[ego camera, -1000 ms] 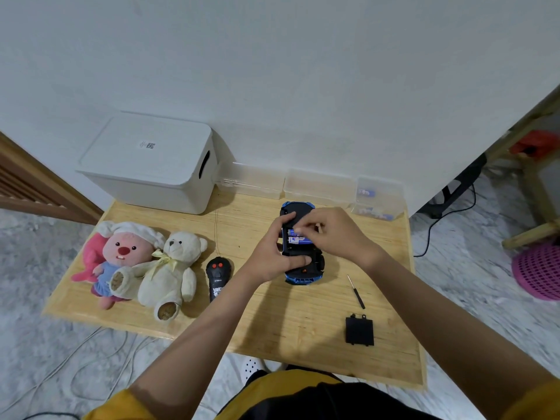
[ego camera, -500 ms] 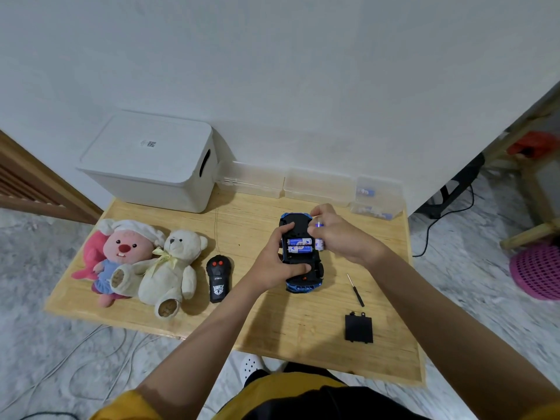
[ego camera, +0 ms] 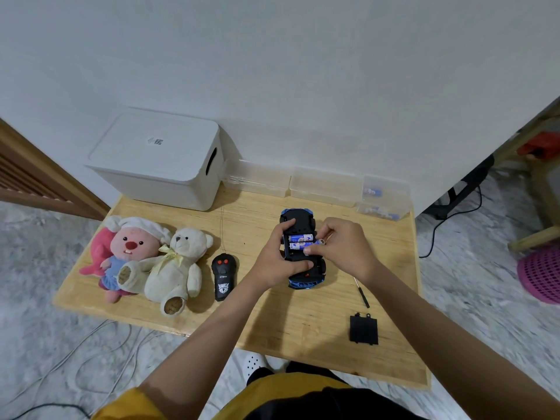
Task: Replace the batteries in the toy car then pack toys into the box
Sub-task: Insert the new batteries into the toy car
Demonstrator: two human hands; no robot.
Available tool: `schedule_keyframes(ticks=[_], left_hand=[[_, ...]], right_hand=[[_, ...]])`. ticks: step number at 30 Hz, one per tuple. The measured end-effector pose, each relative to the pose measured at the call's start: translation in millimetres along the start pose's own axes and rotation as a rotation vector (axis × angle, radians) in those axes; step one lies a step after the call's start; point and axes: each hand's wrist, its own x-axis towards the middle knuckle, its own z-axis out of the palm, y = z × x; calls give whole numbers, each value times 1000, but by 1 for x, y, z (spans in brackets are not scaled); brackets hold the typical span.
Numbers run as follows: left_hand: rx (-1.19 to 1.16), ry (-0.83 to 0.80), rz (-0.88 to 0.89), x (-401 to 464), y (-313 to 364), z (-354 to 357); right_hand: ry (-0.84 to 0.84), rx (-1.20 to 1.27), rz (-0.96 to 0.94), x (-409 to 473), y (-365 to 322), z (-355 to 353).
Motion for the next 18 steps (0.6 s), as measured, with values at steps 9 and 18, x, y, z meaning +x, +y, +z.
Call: schedule_keyframes(ticks=[9, 18], left_hand=[[1, 10, 7, 0, -1, -1], [-5, 15, 7, 3, -2, -4]], right_hand=[[-254, -422, -144, 7, -8, -10], [-289, -492, -143, 9, -9, -15]])
